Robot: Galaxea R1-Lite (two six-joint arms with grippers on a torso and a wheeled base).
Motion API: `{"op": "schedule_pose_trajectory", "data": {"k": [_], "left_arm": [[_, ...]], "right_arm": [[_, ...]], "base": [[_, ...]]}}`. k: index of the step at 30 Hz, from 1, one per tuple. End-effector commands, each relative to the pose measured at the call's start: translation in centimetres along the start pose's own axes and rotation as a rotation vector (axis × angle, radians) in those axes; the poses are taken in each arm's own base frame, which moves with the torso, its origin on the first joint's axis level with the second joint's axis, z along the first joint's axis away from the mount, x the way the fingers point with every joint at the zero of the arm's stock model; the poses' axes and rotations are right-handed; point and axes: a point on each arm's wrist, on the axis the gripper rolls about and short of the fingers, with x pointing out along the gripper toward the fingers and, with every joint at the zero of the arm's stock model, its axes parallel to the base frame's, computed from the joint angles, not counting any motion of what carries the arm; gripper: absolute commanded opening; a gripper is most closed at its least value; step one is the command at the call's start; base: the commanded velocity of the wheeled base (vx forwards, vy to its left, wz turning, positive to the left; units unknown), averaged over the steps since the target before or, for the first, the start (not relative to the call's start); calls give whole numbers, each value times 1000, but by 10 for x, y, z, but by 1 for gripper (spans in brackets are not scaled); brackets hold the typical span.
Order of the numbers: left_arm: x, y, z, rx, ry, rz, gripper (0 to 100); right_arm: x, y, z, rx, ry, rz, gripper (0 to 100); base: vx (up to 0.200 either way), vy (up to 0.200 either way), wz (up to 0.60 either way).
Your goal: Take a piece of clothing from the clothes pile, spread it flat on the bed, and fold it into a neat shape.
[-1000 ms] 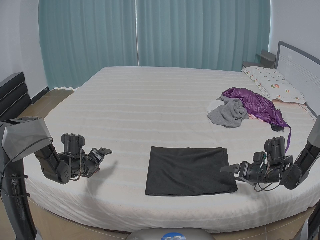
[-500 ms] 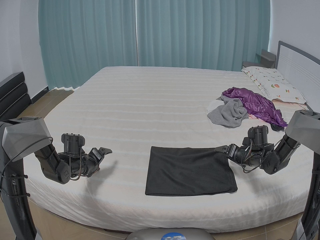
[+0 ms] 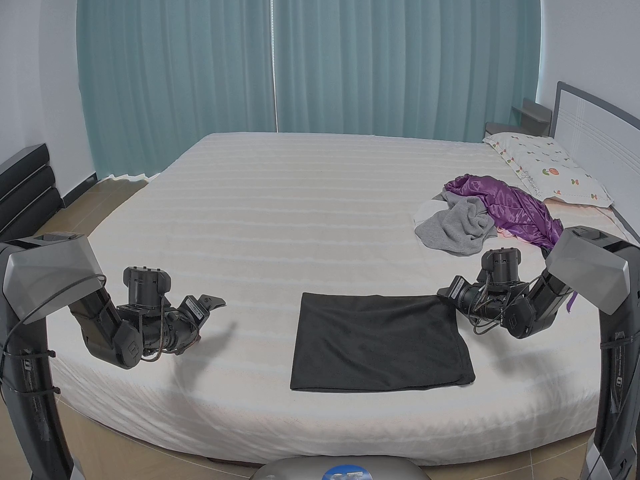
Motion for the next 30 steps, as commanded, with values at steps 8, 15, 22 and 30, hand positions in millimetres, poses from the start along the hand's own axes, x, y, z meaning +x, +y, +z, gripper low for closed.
{"op": "schedule_pose_trajectory", "data": {"k": [8,15,22,30], "left_arm": [[1,-8,-13,25,3,7,100],[1,-10,-16,30,7,6,100],[1,-11,-16,30,6,4,100],[1,-10,-16,28,9,6,100]], "right_arm": [[1,-16,15,66,-61,2,0],[5,-19,14,84,-77,13,0],[5,-19,12,80,-73,14,0],[-27,-17,13,74,-59,75,100]], "base": [[0,0,0],[0,0,0],[0,0,0],[0,0,0]]}}
